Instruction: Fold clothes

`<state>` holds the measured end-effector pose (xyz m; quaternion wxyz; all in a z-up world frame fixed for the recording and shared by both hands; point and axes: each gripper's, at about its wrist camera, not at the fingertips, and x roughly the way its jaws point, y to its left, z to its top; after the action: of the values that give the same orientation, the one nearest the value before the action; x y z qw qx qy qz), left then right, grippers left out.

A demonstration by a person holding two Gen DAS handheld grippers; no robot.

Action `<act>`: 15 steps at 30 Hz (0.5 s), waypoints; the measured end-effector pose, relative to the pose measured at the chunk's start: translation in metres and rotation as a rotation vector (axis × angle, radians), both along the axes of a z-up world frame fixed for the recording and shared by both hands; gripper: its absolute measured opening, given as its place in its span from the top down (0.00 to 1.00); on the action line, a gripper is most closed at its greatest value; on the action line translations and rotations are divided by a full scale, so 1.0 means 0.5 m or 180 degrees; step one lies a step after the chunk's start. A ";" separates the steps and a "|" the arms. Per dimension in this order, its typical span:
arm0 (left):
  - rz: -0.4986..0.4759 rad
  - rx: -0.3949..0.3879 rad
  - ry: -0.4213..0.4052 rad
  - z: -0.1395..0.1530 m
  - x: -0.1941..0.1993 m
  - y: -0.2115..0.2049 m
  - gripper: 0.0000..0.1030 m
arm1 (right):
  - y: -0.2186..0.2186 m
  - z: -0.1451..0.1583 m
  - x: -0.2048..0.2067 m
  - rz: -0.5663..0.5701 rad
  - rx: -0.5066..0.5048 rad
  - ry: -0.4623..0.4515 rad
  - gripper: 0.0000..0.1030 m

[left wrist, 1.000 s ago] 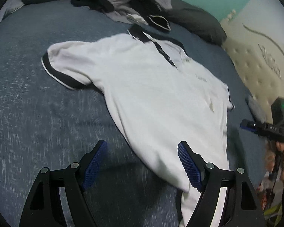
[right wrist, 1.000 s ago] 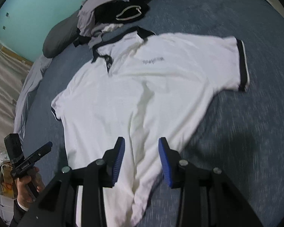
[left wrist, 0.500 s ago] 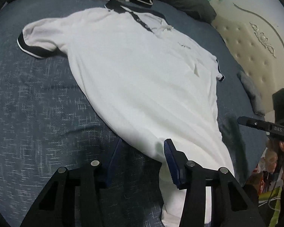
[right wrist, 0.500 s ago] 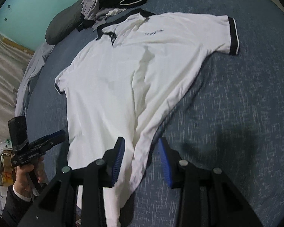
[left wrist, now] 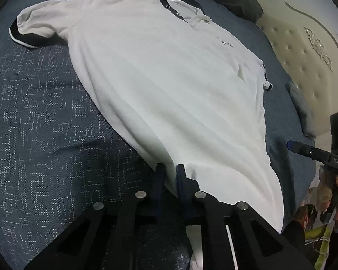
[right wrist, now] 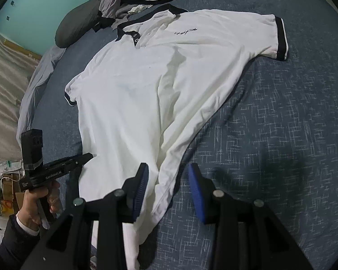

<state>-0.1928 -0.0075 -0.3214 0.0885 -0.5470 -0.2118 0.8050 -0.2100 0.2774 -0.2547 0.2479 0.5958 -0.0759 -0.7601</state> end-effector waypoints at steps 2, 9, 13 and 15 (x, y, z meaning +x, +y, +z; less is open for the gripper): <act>-0.0001 0.0005 0.0039 0.010 0.003 -0.006 0.94 | -0.001 -0.001 0.001 0.0008 0.0008 -0.0004 0.64; -0.0075 -0.0141 0.0250 0.088 0.030 -0.049 0.96 | 0.001 0.003 0.010 0.0099 0.0120 -0.0008 0.64; -0.0049 -0.0211 0.0267 0.111 0.045 -0.083 0.96 | 0.002 -0.001 0.017 0.0101 0.0187 -0.0071 0.64; -0.0016 -0.0241 0.0270 0.121 0.058 -0.104 0.96 | -0.003 -0.005 0.024 0.0132 0.0205 -0.0114 0.64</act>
<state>-0.1636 -0.0596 -0.2610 0.0786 -0.5158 -0.1759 0.8347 -0.1981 0.2757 -0.2570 0.2428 0.6184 -0.0434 -0.7461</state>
